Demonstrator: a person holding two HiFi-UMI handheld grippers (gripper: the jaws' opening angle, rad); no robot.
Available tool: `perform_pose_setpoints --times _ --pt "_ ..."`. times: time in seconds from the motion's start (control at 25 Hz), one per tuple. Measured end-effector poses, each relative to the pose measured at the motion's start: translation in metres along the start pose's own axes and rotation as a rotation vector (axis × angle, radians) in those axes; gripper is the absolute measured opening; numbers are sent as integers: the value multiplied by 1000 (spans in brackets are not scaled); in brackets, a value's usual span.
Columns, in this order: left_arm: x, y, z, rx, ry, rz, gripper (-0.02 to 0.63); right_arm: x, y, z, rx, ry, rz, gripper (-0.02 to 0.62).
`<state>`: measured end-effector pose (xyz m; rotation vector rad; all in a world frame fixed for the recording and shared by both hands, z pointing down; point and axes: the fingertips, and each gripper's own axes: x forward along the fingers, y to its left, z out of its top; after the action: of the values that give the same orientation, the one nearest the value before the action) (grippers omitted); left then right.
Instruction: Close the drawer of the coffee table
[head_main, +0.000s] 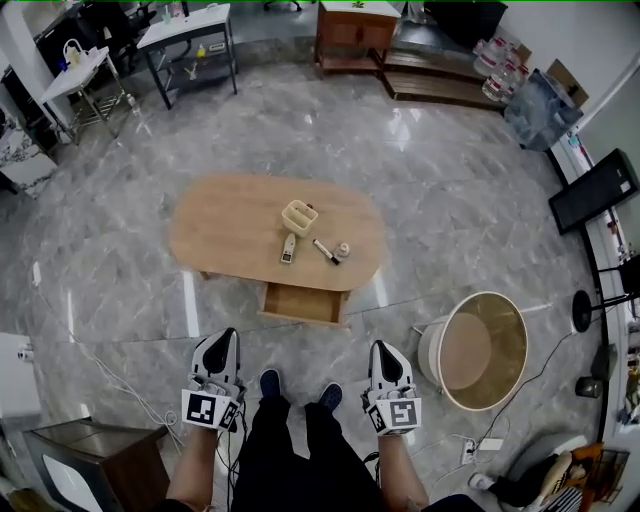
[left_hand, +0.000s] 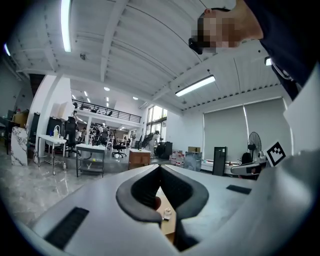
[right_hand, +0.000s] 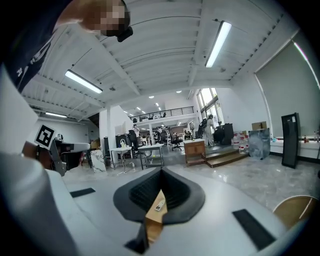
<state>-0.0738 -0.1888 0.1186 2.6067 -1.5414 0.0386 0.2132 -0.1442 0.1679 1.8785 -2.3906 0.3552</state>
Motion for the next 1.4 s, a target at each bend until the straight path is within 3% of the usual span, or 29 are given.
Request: perform_pose_setpoints --times 0.2,0.48,1.08,1.4 --pt "6 3 -32 23 7 16 25 15 -12 -35 -30 25 10 26" --pt "10 24 -102 43 34 -7 25 42 3 -98 -33 1 23 26" --pt "28 66 -298 37 79 -13 25 93 -36 -267 -77 -13 -19 26" --pt "52 96 -397 54 55 -33 25 122 -67 -362 -123 -24 -51 25"
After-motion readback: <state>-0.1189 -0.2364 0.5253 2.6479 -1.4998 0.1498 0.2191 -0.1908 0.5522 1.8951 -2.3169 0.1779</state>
